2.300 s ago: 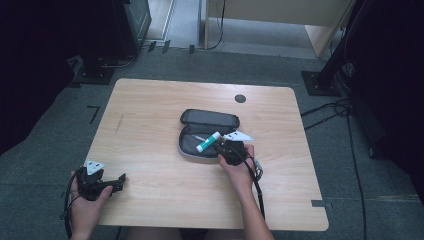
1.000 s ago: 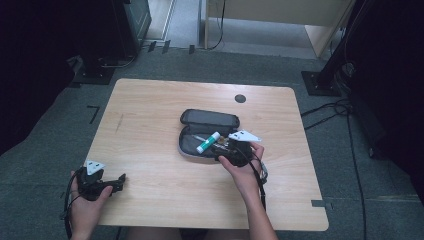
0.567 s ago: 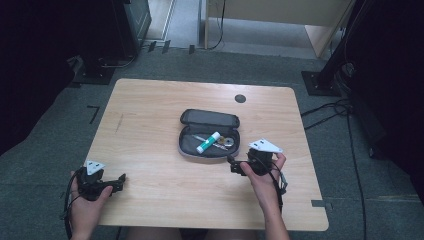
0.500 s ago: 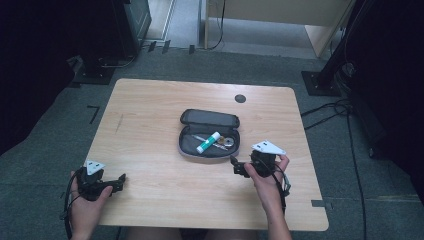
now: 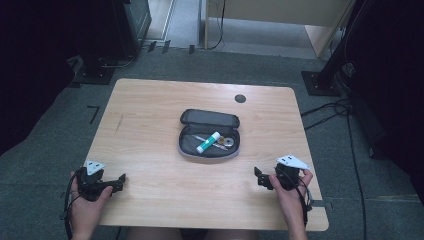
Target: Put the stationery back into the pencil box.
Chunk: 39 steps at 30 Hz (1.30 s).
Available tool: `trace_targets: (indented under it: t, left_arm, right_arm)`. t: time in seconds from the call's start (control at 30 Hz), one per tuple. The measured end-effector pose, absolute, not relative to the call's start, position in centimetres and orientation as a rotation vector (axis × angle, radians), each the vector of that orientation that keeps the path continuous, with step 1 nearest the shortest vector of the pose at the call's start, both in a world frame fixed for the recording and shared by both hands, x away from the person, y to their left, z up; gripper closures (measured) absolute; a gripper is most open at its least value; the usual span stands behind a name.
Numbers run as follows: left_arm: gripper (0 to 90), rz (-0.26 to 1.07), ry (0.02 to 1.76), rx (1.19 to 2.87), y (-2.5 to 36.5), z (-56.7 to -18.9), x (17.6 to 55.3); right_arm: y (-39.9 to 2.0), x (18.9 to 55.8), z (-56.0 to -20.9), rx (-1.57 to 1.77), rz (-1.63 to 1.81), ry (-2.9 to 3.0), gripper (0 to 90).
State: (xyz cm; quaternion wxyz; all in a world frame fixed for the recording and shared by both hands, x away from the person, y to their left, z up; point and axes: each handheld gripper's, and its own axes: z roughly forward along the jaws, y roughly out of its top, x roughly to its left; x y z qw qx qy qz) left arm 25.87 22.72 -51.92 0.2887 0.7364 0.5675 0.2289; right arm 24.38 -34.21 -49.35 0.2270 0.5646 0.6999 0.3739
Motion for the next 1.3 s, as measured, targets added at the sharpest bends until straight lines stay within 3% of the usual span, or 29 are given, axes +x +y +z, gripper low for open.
trace_targets:
  t: [0.53,1.3]
  left_arm:
    - [0.0,0.611,1.517,1.962,22.7,-51.9,25.8]
    - [0.0,0.618,1.534,1.953,22.5,-51.9,25.8]
  right_arm:
    - [-39.3,22.3,-51.6,1.645,0.890,1.893,0.0]
    - [-41.5,21.7,-52.7,1.630,0.830,1.939,0.0]
